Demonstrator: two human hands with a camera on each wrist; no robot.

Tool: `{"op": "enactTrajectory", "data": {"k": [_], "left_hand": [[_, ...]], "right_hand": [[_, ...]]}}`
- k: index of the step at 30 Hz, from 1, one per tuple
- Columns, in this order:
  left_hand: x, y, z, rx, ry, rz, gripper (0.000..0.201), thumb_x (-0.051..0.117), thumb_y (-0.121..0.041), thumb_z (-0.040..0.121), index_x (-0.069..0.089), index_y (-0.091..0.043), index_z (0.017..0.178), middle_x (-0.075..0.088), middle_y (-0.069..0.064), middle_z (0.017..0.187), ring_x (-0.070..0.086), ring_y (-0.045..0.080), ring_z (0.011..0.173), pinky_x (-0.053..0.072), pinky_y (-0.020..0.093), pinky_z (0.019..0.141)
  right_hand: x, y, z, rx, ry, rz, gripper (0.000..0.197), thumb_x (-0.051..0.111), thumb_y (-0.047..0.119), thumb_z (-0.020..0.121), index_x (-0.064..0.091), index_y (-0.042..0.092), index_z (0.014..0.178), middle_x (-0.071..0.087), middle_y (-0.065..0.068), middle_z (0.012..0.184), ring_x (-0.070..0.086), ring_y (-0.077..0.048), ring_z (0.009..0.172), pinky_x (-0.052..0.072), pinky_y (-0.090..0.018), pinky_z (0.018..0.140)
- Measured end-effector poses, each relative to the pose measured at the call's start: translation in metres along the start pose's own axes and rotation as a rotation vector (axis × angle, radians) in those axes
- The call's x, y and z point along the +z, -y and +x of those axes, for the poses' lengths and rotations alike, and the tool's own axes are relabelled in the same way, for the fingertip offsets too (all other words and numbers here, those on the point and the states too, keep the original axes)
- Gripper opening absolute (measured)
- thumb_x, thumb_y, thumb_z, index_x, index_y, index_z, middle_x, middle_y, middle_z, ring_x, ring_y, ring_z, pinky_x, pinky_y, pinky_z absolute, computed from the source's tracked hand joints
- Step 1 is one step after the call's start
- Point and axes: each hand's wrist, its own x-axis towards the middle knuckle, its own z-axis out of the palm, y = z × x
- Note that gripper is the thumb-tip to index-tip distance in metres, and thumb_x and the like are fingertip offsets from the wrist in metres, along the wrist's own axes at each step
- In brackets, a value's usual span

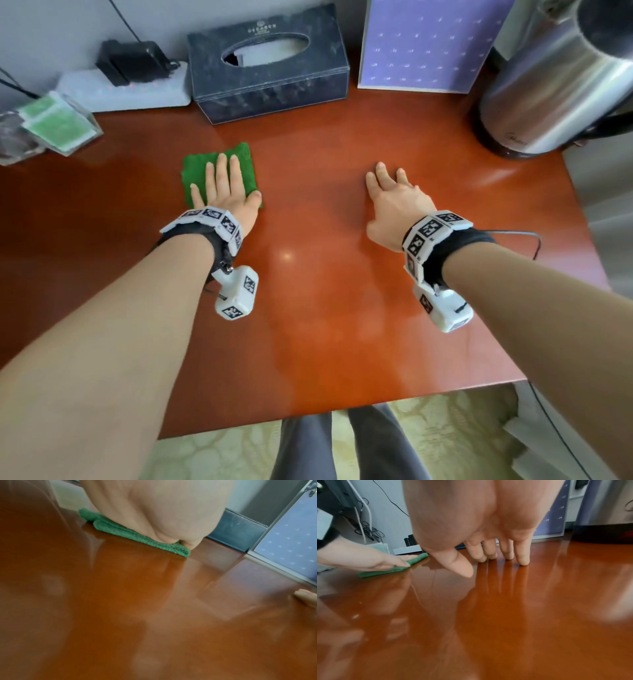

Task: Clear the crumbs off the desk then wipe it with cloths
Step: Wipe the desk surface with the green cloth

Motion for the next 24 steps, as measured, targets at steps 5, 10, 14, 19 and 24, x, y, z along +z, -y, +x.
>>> {"op": "enactTrajectory", "data": {"k": [5,10,14,19,24], "left_hand": [[0.003,-0.049,0.007,0.101,-0.021,0.066,0.074,0.029,-0.042,0.101,-0.013,-0.019,0.157,-0.02,-0.002,0.163,-0.016,0.021,0.151,-0.005,0.055,0.12],[0.007,-0.102,0.011,0.29,-0.065,0.065,0.075,0.035,-0.041,0.098,-0.004,-0.022,0.158,-0.01,-0.004,0.165,-0.009,0.018,0.152,-0.003,0.053,0.121],[0.001,-0.083,0.022,0.347,-0.04,0.01,0.073,0.034,-0.036,0.096,-0.004,-0.027,0.158,-0.01,-0.008,0.165,-0.01,0.012,0.151,-0.006,0.049,0.122],[-0.011,-0.006,0.039,0.138,-0.024,-0.039,0.076,0.033,-0.037,0.095,-0.01,-0.027,0.157,-0.016,-0.008,0.164,-0.014,0.013,0.151,-0.007,0.049,0.121],[-0.019,0.09,0.046,-0.11,-0.069,-0.116,0.075,0.038,-0.036,0.097,-0.003,-0.024,0.158,-0.011,-0.004,0.165,-0.009,0.015,0.152,-0.004,0.052,0.121]], "right_hand": [[-0.001,0.002,0.001,0.014,-0.003,-0.013,0.088,0.051,0.027,0.086,0.0,0.016,0.157,-0.009,-0.001,0.165,0.001,-0.034,0.151,0.02,-0.05,0.12],[-0.001,0.014,0.005,0.075,-0.013,-0.019,0.087,0.051,0.029,0.084,0.006,0.01,0.156,-0.003,-0.006,0.164,0.005,-0.038,0.15,0.029,-0.051,0.116],[-0.013,0.033,0.007,0.143,0.01,-0.036,0.076,0.051,0.03,0.086,0.024,0.004,0.151,0.007,-0.016,0.162,0.015,-0.046,0.146,0.038,-0.048,0.11],[-0.023,0.046,0.01,0.153,0.025,-0.085,0.06,0.051,0.027,0.088,0.043,0.003,0.142,0.02,-0.025,0.157,0.03,-0.05,0.138,0.044,-0.044,0.101],[-0.019,0.044,0.009,0.14,0.002,-0.111,0.063,0.051,0.027,0.086,0.042,0.001,0.143,0.018,-0.026,0.158,0.029,-0.051,0.139,0.043,-0.045,0.102]]}}
